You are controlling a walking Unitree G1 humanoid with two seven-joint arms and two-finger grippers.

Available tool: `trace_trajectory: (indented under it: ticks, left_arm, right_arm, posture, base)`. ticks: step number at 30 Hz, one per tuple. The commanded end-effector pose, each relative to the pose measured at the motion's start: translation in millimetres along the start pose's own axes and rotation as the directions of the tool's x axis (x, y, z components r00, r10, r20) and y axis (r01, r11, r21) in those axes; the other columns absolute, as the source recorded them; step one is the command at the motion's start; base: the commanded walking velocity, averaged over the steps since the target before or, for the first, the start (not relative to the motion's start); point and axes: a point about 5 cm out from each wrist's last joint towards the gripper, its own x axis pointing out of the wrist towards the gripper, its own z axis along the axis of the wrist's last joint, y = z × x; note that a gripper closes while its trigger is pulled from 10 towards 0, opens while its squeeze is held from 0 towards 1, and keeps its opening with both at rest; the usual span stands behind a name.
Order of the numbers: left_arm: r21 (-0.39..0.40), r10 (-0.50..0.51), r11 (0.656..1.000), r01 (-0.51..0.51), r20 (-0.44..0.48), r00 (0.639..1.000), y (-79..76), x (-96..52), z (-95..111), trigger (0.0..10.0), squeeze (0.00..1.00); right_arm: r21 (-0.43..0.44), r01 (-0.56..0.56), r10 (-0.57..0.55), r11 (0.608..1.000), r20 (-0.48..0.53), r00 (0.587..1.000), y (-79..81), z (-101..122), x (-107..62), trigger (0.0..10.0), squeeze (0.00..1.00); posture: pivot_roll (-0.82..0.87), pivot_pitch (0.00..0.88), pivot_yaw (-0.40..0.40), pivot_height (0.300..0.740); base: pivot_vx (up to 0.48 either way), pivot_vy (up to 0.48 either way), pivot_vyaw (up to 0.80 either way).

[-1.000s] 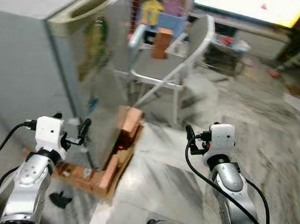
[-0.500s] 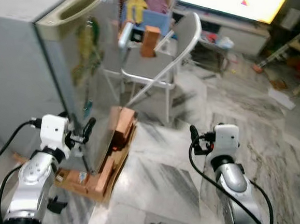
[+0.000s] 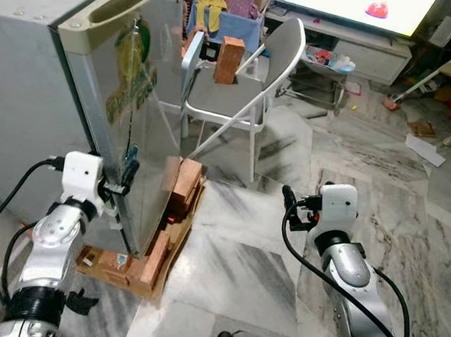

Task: Restocking fridge

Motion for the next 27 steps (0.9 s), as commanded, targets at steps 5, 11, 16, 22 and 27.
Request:
trace_trajectory:
  ticks: [5, 11, 16, 22, 27]
  left_arm:
    - [0.045, -0.073, 0.996, 0.072, 0.013, 0.997, -14.1, 14.2, 4, 10.0, 0.00]
    - [0.077, -0.005, 0.997, 0.007, -0.025, 1.000, -9.3, 25.4, 3, 10.0, 0.00]
    - [0.060, 0.070, 0.996, -0.069, -0.021, 0.997, 0.0, 32.5, 8, 10.0, 0.00]
    - [0.053, 0.046, 0.998, -0.046, 0.002, 0.999, -7.3, 40.2, 14, 10.0, 0.00]
    - [0.070, 0.023, 0.997, -0.024, 0.021, 1.000, -19.3, 51.2, 22, 10.0, 0.00]
  right_arm:
    - [0.011, 0.009, -0.009, 1.000, 0.003, 1.000, -3.8, 5, 0.2, 10.0, 0.00]
    - [0.016, 0.007, -0.007, 1.000, -0.001, 1.000, -2.9, 4, 2.4, 10.0, 0.00]
    - [0.017, 0.008, -0.009, 1.000, 0.001, 1.000, -2.6, 5, 2.8, 10.0, 0.00]
    - [0.021, 0.008, -0.008, 1.000, -0.003, 1.000, -1.7, 4, 3.0, 10.0, 0.00]
    - [0.023, 0.002, -0.002, 1.000, 0.001, 1.000, 0.2, 5, 6.2, 10.0, 0.00]
  posture:
    - [0.06, 0.036, -0.076, 0.740]
    - [0.06, 0.031, -0.077, 0.740]
    - [0.06, 0.025, -0.073, 0.740]
    - [0.07, 0.020, -0.075, 0.740]
    - [0.06, 0.013, -0.078, 0.740]
  base:
    - [0.000, 0.000, 0.00]
    - [0.000, 0.000, 0.00]
    - [0.000, 0.000, 0.00]
    - [0.000, 0.000, 0.00]
    - [0.000, 0.000, 0.00]
